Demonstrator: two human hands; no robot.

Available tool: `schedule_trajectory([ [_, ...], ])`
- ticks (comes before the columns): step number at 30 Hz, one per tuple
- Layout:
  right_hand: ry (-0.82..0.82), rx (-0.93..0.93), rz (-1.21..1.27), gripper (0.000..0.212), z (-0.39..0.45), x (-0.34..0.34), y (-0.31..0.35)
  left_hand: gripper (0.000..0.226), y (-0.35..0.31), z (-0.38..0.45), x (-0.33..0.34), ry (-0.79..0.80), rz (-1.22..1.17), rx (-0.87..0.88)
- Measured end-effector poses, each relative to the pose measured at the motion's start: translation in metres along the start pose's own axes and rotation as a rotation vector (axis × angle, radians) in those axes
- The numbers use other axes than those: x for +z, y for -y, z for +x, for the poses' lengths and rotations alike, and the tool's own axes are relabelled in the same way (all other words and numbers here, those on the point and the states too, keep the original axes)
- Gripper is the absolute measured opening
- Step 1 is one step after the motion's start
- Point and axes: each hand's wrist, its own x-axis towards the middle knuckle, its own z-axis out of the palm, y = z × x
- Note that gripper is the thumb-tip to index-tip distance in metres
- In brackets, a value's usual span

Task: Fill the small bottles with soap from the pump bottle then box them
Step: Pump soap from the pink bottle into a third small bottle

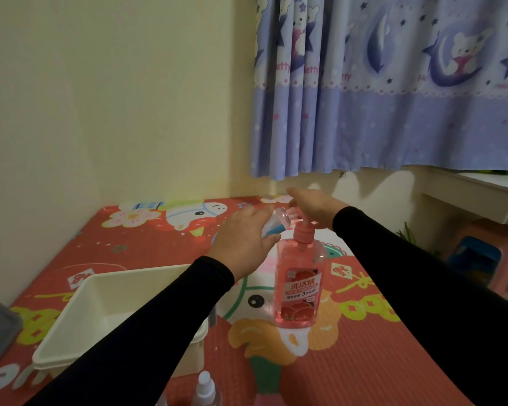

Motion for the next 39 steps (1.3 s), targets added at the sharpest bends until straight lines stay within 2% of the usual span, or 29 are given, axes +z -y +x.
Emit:
schedule_trajectory([
  [2, -0.020, -0.006, 0.036, 0.055, 0.003, 0.005, -0.004, 0.055, 0.000, -0.003, 0.004, 0.014, -0.017, -0.013],
  [6, 0.012, -0.013, 0.067, 0.032, -0.003, 0.013, -0.005, 0.057, 0.004, -0.007, 0.011, 0.016, -0.023, -0.010],
  [12, 0.016, -0.026, -0.015, 0.036, -0.009, 0.001, 0.002, 0.055, 0.001, -0.002, 0.004, 0.018, -0.038, 0.004],
  [17, 0.009, -0.053, 0.025, 0.046, -0.004, 0.003, 0.001, 0.055, 0.002, -0.002, 0.005, 0.004, -0.023, -0.004],
  [23, 0.007, -0.055, 0.104, 0.029, -0.007, 0.013, -0.005, 0.056, 0.004, -0.004, 0.011, 0.017, -0.017, -0.012],
  [26, 0.007, -0.059, 0.023, 0.033, -0.010, 0.006, -0.001, 0.055, 0.002, -0.002, 0.007, 0.028, -0.003, -0.002],
  [30, 0.020, -0.028, -0.032, 0.050, -0.010, -0.002, 0.004, 0.054, 0.000, 0.000, 0.000, -0.006, -0.007, 0.004],
  [33, -0.015, -0.047, 0.014, 0.051, -0.004, 0.002, 0.000, 0.055, 0.002, -0.002, 0.004, 0.005, -0.012, 0.003],
  [39, 0.024, -0.042, 0.054, 0.051, -0.008, 0.009, -0.003, 0.055, 0.005, -0.005, 0.012, 0.014, -0.014, 0.008],
])
